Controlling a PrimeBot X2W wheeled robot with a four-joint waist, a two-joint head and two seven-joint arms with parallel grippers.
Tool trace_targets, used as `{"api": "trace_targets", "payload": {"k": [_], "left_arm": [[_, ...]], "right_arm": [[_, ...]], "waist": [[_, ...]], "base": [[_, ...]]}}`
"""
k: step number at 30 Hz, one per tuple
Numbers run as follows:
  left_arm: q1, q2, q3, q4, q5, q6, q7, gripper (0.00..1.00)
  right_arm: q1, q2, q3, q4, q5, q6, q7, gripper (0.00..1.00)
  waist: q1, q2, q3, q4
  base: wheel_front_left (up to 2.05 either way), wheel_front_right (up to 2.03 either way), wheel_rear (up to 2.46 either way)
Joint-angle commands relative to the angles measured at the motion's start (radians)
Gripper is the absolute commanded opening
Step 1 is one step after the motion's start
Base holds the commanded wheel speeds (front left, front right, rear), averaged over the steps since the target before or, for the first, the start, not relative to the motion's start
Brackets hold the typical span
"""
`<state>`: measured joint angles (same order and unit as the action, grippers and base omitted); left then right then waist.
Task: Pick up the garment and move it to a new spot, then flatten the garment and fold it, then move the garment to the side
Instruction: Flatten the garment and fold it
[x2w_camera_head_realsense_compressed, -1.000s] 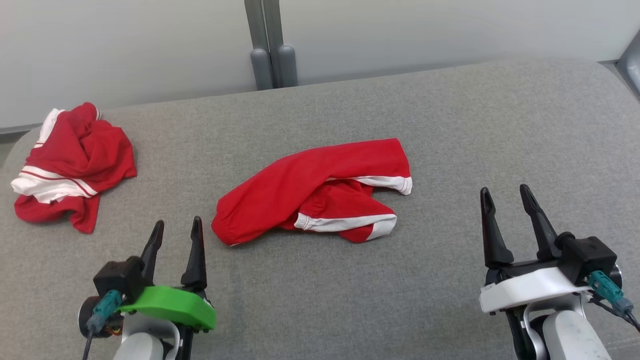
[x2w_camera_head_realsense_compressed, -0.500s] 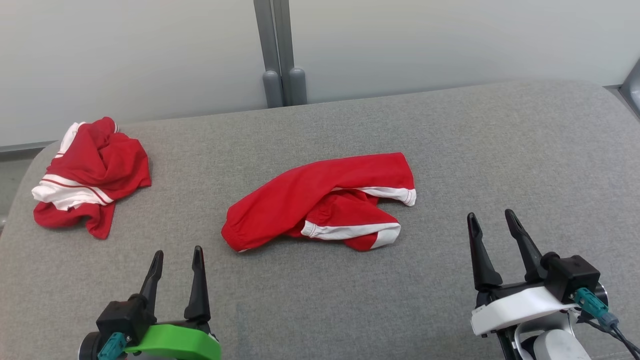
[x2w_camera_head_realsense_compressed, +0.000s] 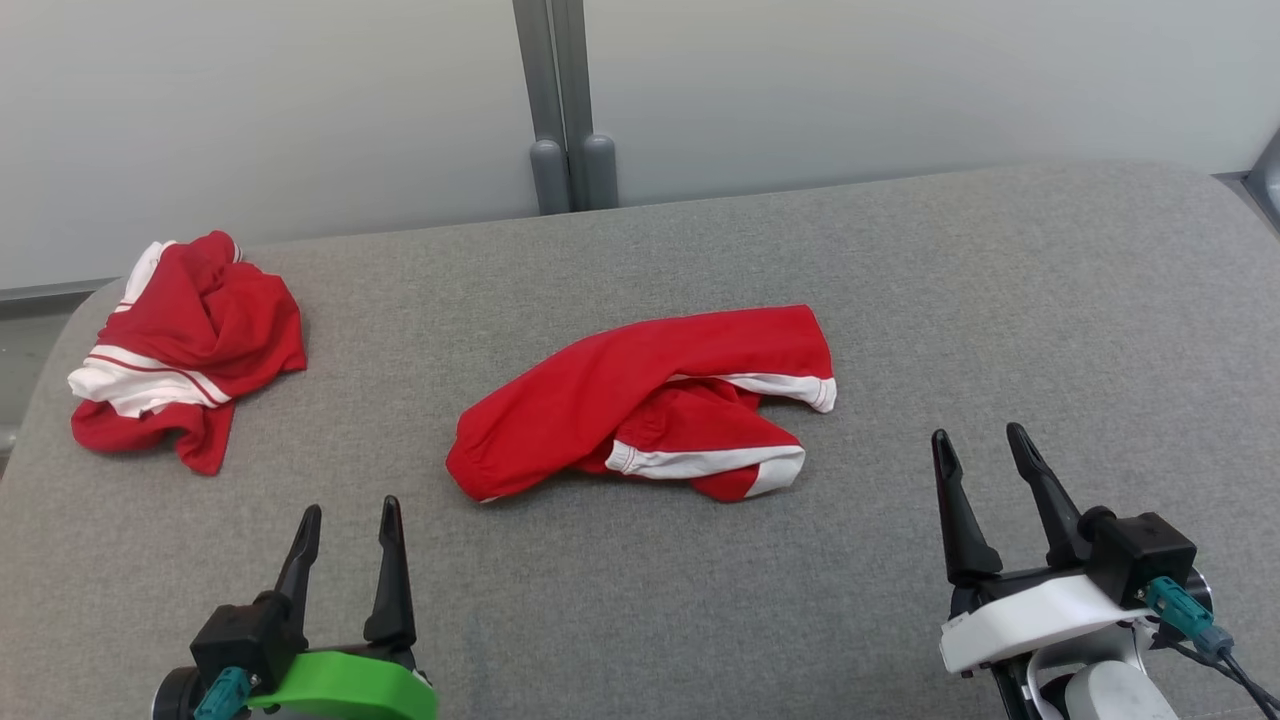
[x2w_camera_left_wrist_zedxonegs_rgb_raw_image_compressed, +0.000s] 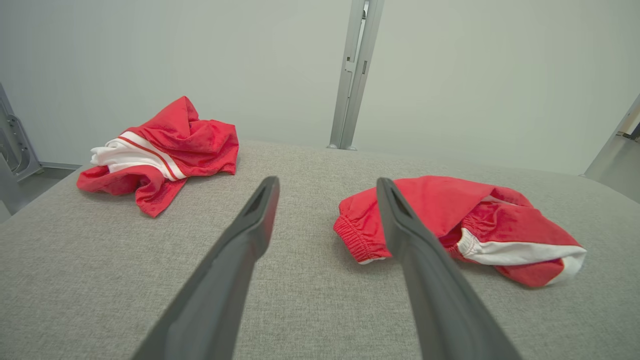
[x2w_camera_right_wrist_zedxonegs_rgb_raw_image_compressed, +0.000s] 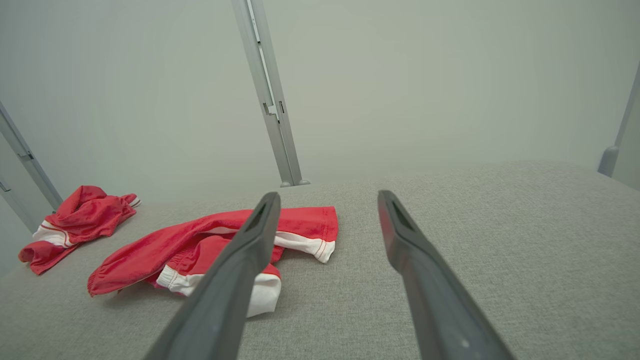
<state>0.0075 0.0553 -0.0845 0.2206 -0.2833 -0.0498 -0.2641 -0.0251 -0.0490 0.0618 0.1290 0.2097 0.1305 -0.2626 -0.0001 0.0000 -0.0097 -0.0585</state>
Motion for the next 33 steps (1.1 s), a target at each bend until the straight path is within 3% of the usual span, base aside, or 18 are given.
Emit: {"api": "trace_targets", "payload": {"k": [1, 13, 23, 33], "left_arm": [[0.009, -0.001, 0.006, 0.002, 0.014, -0.005, -0.001, 1.00], [-0.009, -0.004, -0.016, 0.026, 0.035, -0.020, -0.001, 1.00], [-0.134, -0.004, -0.173, 0.136, 0.078, -0.056, 0.006, 1.00], [-0.287, -0.001, -0.299, 0.284, 0.036, -0.078, 0.053, 1.00]], "right_arm": [[0.002, -0.003, -0.001, 0.002, 0.003, 0.000, -0.003, 1.00], [-0.005, -0.003, 0.001, -0.006, 0.005, 0.000, -0.003, 1.00], [-0.042, -0.003, 0.009, -0.018, 0.009, 0.000, -0.003, 1.00], [-0.077, -0.002, 0.028, -0.025, 0.027, 0.000, -0.003, 1.00]], "waist": [[0.0001, 0.0000, 0.001, 0.000], [0.0001, 0.0000, 0.023, -0.012], [0.0001, 0.0000, 0.106, -0.060], [0.0001, 0.0000, 0.193, -0.139]], "base": [[0.00, 0.00, 0.00], [0.00, 0.00, 0.00], [0.00, 0.00, 0.00], [0.00, 0.00, 0.00]]}}
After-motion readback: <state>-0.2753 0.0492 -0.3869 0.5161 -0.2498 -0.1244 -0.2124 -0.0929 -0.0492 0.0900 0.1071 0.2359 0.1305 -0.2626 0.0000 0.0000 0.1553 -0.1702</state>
